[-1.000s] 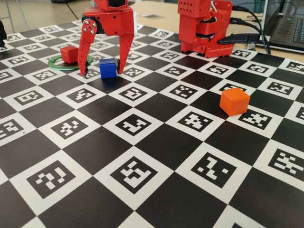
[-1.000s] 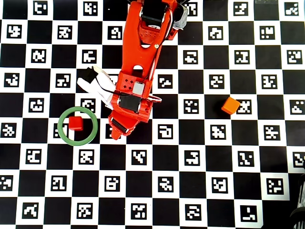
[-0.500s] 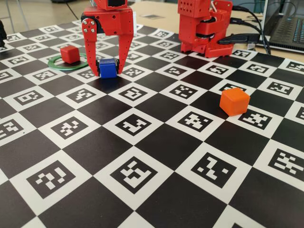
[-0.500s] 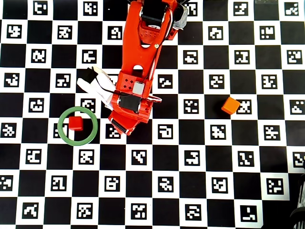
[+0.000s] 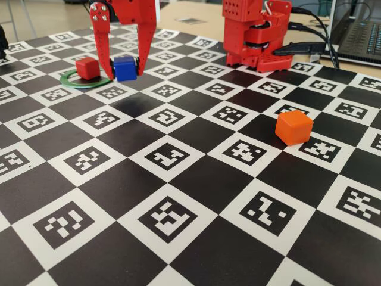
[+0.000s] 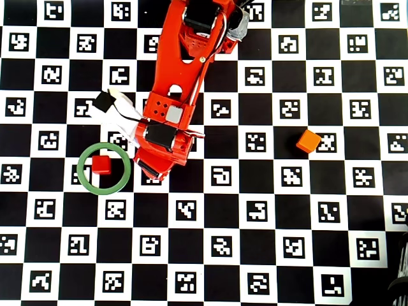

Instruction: Grab the red cube then put it in the green circle then put the blue cube on top and finally the orange cube on top

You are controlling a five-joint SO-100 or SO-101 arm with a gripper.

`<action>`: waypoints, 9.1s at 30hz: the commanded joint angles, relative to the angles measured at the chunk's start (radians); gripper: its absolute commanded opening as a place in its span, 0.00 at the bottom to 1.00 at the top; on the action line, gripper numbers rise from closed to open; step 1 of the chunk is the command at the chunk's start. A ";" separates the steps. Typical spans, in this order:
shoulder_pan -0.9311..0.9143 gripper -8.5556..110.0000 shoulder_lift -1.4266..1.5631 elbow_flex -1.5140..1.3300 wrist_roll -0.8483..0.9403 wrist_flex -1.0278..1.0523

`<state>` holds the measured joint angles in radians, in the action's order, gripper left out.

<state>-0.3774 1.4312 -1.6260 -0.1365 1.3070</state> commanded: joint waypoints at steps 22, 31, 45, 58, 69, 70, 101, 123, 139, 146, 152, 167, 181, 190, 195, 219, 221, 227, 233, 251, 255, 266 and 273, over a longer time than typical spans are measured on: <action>-0.210 0.10 -0.060 0.652 0.660 0.457; -0.296 0.10 -0.130 0.680 0.853 0.405; -0.345 0.10 -0.278 0.739 0.916 0.328; -0.334 0.10 -0.364 0.738 0.910 0.236; -0.327 0.10 -0.397 0.747 0.908 0.213; -0.330 0.10 -0.399 0.744 0.910 0.209; -0.356 0.10 -0.362 0.603 0.911 0.138; -0.357 0.10 -0.353 0.551 0.890 0.095; -0.371 0.36 -0.333 0.514 0.899 0.071; -0.374 0.40 -0.328 0.518 0.888 0.069; -0.377 0.43 -0.293 0.540 0.874 0.101; -0.342 0.44 0.043 0.451 0.844 0.264; -0.084 0.41 0.259 0.402 0.314 0.477; 0.141 0.40 0.336 0.393 0.098 0.534; 0.302 0.40 0.370 0.370 -0.060 0.534; 1.065 0.39 0.161 0.448 -0.612 0.466; 1.088 0.40 0.164 0.443 -0.650 0.425; 1.144 0.41 0.144 0.379 -0.686 0.298; 1.112 0.43 0.095 0.250 -0.692 0.195; 1.121 0.46 0.029 -0.067 -0.678 -0.052; 1.135 0.46 -0.005 -0.092 -0.684 -0.091; 1.146 0.46 -0.083 -0.098 -0.696 -0.161; 1.132 0.46 -0.097 -0.103 -0.699 -0.192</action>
<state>0.7578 1.3116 -1.7380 -0.8283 1.1229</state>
